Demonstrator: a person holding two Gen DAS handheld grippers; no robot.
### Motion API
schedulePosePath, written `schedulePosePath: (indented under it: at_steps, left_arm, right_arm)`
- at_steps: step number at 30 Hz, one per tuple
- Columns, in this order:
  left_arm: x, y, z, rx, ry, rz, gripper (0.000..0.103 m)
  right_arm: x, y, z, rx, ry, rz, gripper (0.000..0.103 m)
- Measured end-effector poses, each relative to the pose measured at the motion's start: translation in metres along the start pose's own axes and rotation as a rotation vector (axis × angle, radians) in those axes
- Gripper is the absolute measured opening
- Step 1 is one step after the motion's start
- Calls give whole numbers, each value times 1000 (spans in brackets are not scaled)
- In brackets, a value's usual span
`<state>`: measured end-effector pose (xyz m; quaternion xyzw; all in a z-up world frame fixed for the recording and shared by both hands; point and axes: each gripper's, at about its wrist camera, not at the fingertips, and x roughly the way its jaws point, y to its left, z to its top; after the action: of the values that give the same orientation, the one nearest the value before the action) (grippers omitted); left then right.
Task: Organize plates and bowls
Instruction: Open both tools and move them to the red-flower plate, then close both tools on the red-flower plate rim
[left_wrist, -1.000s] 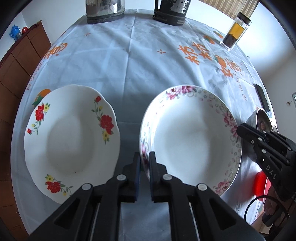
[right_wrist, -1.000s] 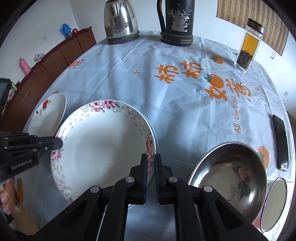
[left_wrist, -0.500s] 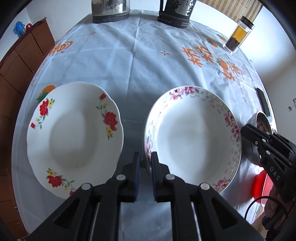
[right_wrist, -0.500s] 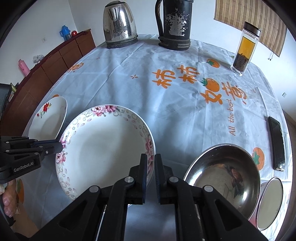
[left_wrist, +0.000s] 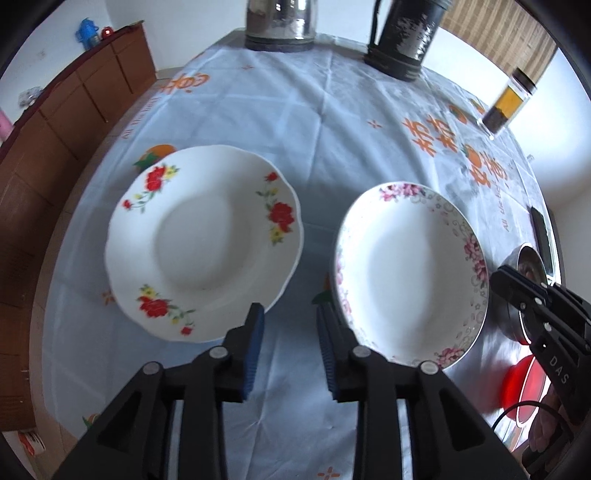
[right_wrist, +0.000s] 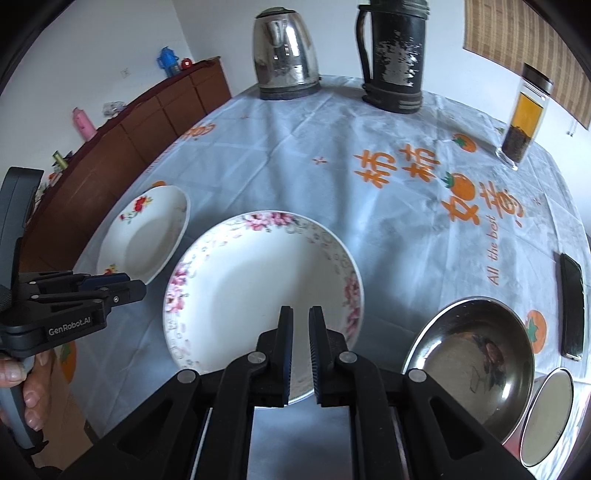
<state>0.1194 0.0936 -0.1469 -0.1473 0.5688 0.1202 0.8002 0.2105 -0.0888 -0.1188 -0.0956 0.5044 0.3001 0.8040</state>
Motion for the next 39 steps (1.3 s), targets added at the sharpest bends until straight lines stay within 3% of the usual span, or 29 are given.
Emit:
schedulePosePath:
  at_steps: [5, 20, 29, 39]
  left_arm:
    - [-2, 28, 1, 0, -13, 30, 39]
    - [17, 148, 31, -125, 0, 45, 45]
    - [28, 166, 37, -140, 15, -3, 45]
    - [42, 168, 37, -126, 40, -34, 45]
  right_arm:
    - [3, 22, 8, 5, -10, 45, 10]
    - [58, 86, 45, 31, 54, 31, 10]
    - [92, 117, 70, 8, 99, 67, 10]
    - [114, 126, 72, -25, 147, 19, 10]
